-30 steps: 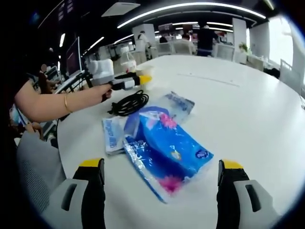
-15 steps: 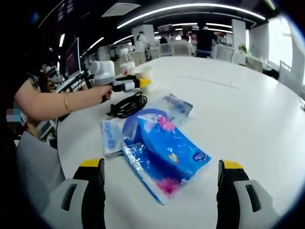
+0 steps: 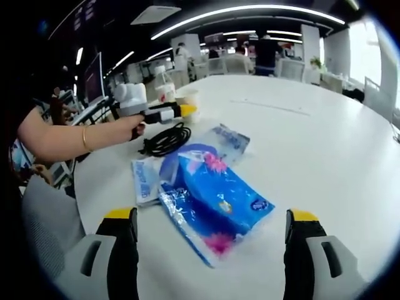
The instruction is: Arrange the tabletop items into an orderly group along one side of the table until the central work area is clear of visible clutter.
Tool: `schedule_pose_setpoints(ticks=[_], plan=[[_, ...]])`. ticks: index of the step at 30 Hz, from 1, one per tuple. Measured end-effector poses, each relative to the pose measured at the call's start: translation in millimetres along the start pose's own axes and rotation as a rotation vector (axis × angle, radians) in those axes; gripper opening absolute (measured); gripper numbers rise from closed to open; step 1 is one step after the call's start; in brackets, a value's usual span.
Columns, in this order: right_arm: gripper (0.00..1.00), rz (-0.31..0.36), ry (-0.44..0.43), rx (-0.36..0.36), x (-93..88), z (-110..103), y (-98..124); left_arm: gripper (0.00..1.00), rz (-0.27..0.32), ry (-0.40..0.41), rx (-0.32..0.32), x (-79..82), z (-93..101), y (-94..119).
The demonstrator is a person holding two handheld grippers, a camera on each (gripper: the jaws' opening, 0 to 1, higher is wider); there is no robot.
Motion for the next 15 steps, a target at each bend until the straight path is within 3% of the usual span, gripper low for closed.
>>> schedule_pose_setpoints(ticks=[6,15], plan=[[0.97,0.009,-0.004,0.007,1.7,-1.6,-0.3,0.51,-0.016,0.011,0.004,3.4,1.8,8.3],[0.96,0.042,-0.005,0.002,9.6,-0.3,5.7,0.61,-0.02,0.005,-0.069,7.1,4.9,26.8]])
Point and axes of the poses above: the point that each gripper's makers call its tool centre point, and the gripper's own axes: y roughly backward along the fingers, z roughly to its right, x roughly out of its top, the point moved 10 cm from there along y, roughly backward along the fingers, and after that the axes turned 3 degrees about -x, right-handed, at the moved point
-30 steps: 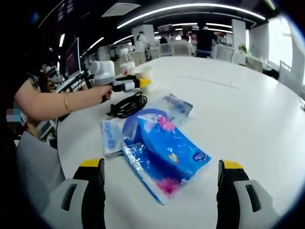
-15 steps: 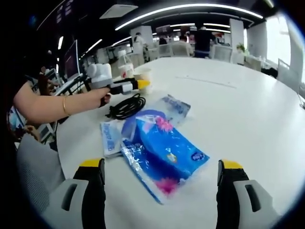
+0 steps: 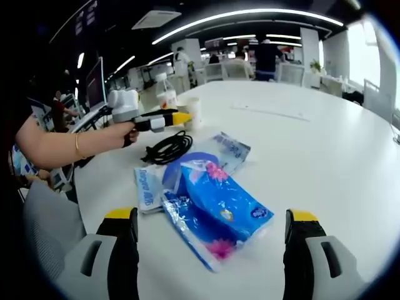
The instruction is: Arrange the tabletop items into an orderly group along one side of the table until the central work area is clear of visible clutter.
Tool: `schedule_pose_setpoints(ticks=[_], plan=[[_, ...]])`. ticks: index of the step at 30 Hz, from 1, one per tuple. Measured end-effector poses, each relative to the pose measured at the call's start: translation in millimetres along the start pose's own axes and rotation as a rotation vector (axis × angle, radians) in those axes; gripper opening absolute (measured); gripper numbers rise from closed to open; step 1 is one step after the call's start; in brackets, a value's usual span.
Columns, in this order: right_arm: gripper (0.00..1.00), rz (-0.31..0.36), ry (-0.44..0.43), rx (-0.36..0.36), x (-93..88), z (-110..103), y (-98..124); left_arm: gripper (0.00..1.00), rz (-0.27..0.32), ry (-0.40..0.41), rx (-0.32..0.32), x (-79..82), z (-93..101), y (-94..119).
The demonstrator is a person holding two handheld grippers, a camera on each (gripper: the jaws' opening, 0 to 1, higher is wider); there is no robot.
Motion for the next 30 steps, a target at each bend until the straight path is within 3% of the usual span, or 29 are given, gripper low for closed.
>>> schedule_pose_setpoints(ticks=[8,12,17,30], plan=[[0.95,0.011,-0.004,-0.009,3.5,-1.6,0.4,0.79,-0.019,-0.001,-0.049,4.9,9.4,20.6],[0.94,0.019,-0.014,-0.011,5.1,-2.3,3.3,0.89,-0.045,-0.076,-0.056,7.4,16.9,30.6],[0.94,0.03,-0.03,-0.018,7.3,-2.2,9.1,0.97,-0.048,-0.082,-0.097,13.4,29.4,40.4],[0.92,0.017,-0.051,-0.072,1.8,-1.1,27.1,1.0,-0.047,-0.102,-0.183,32.7,56.7,54.4]])
Point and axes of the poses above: the point that each gripper's makers call its tool centre point, and the gripper's own axes: y roughly backward along the fingers, z roughly to its right, x roughly out of its top, the point moved 10 cm from there along y, roughly backward along the fingers, and after that the axes turned 3 degrees about -x, right-handed, at the moved point
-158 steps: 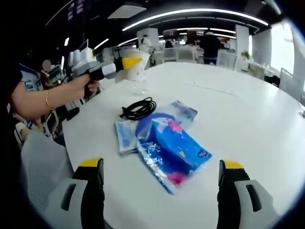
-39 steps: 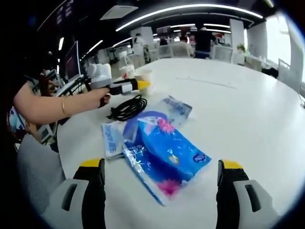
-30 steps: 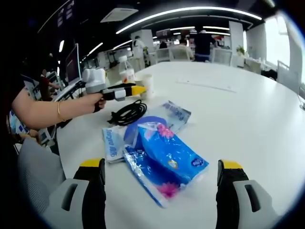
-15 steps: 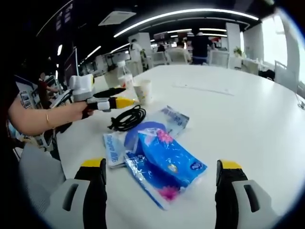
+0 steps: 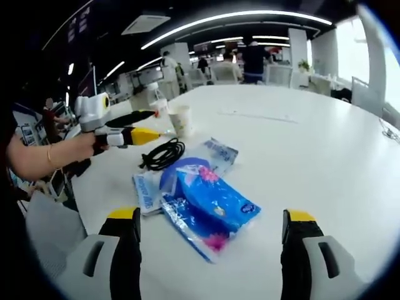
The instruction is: Arrange the tabletop items into an orderly group along one side of the table until the central work area is clear of visible clutter.
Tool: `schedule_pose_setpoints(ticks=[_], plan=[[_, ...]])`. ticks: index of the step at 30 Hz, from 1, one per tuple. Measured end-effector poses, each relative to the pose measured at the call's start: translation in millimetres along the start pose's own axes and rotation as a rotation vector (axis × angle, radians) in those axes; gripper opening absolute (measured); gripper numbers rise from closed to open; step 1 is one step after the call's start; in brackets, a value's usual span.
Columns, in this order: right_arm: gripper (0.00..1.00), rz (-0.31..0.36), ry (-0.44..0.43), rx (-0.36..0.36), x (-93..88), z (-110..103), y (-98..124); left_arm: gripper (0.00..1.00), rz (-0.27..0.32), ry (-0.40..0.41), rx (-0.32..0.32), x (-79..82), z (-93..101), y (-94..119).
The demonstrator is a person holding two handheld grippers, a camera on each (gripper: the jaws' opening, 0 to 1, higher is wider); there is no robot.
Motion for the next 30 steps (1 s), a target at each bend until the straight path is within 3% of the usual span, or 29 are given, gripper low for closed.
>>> schedule_pose_setpoints(ticks=[3,16,27,30], plan=[[0.91,0.008,-0.006,0.001,-0.7,-0.3,4.1,0.99,-0.018,0.031,-0.016,1.4,7.7,3.1],[0.85,0.015,-0.002,-0.011,-11.4,-2.2,15.3,0.93,-0.065,0.006,-0.055,-3.4,37.2,15.7],[0.66,-0.002,-0.002,-0.012,-32.7,-3.6,17.4,0.8,-0.068,0.019,-0.064,-8.3,61.7,20.7],[0.6,-0.015,0.014,-0.015,-37.2,-3.0,16.3,0.72,-0.075,0.008,-0.066,-12.3,69.3,20.2]])
Point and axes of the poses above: the point that each gripper's makers call its tool centre point, and the gripper's own axes: y roughly backward along the fingers, z roughly to its right, x roughly out of its top, the point moved 10 cm from there along y, roughly backward along the fingers, and after that the axes turned 3 degrees about -x, right-handed, at the moved point
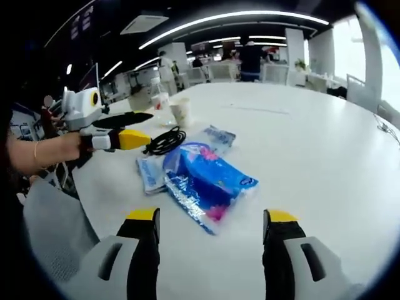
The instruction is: Arrange the tabletop items into an orderly group along one side of the table until the central work area is clear of visible clutter.
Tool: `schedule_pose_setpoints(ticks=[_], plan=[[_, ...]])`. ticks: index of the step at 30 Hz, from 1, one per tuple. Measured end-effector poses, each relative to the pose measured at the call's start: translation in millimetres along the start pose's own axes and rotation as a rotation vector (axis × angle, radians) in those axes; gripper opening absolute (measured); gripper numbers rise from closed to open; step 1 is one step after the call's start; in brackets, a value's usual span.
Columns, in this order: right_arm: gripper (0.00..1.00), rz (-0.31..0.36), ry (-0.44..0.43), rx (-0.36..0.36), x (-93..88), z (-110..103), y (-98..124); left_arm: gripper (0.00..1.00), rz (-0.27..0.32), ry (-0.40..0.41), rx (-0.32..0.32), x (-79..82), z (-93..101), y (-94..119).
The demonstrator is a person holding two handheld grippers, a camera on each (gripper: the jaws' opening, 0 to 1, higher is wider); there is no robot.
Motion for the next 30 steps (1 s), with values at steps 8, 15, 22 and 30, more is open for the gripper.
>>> schedule_pose_setpoints(ticks=[8,15,22,30], plan=[[0.4,0.006,0.023,0.03,-1.7,3.6,-4.6,0.56,-0.036,-0.021,-0.039,-10.7,17.0,-6.1],[0.31,0.003,0.006,0.051,-2.4,9.0,-10.3,0.46,-0.066,-0.014,-0.05,-16.0,23.0,-12.8],[0.26,-0.033,-0.024,0.056,-7.9,12.7,-19.9,0.36,-0.115,0.031,-0.069,-24.9,28.9,-16.4],[0.21,-0.066,0.009,0.071,-13.1,10.1,-24.6,0.25,-0.172,0.093,-0.121,-32.2,34.9,-19.9]])
Point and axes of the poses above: the point that each gripper's makers call its tool centre point, and the gripper's own axes: y roughly backward along the fingers, z roughly to its right, x roughly out of its top, the point moved 10 cm from there along y, roughly backward along the fingers, and after that the axes turned 3 degrees about -x, right-handed, at the moved point
